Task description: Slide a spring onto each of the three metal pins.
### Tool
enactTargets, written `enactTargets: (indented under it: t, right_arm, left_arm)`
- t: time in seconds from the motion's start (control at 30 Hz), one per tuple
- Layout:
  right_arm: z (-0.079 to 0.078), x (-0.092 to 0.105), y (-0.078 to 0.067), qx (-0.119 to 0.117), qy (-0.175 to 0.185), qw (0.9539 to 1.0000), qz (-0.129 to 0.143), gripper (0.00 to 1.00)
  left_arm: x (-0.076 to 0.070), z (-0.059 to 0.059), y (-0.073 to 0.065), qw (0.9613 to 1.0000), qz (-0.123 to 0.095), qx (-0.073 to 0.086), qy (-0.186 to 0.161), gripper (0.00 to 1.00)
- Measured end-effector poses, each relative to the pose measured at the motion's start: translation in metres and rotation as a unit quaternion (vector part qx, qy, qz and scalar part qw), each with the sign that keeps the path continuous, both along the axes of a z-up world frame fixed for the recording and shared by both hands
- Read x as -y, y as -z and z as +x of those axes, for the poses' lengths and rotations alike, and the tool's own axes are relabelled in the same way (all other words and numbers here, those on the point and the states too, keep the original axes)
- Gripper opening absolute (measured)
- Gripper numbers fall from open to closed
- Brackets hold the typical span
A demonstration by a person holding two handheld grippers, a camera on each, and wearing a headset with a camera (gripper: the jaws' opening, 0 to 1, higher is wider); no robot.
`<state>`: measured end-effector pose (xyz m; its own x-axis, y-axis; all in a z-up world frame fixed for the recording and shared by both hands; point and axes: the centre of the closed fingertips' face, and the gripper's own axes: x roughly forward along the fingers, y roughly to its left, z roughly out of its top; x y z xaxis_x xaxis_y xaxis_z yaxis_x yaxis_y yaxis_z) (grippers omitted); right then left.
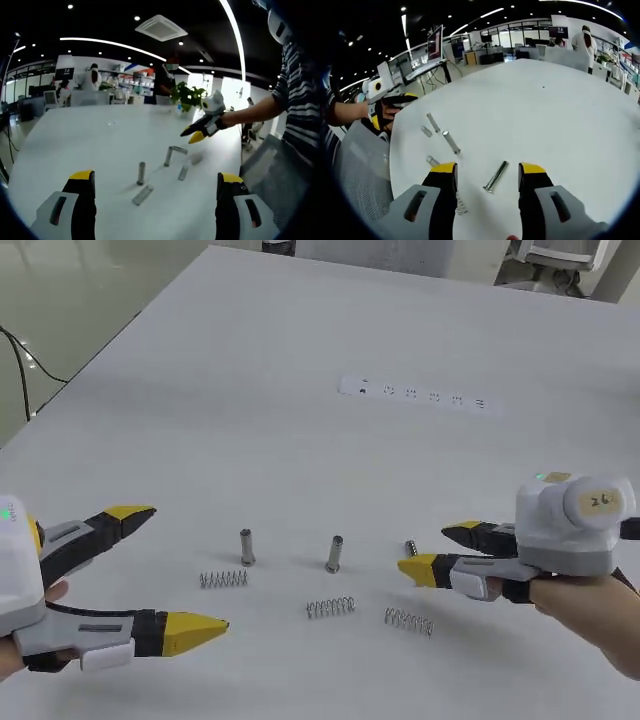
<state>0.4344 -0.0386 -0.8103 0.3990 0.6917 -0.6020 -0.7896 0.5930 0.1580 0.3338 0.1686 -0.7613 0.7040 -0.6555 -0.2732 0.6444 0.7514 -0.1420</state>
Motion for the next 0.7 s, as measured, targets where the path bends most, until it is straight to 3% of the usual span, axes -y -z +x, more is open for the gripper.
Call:
enactTargets:
  t: [0.3, 0.7]
  right_arm:
    - [0.016, 0.0, 0.013, -0.029, 0.028, 0.999, -0.021, 0.34]
    - [0.018, -0.005, 0.031, -0.069, 0.057, 0.995, -0.044, 0.2]
  left_arm:
    - [0.0, 0.0, 0.002, 1.0, 0.0, -0.005, 0.001, 0.98]
    - [-0.001, -0.002, 0.005, 0.9999, 0.009, -0.007, 0.003, 0.98]
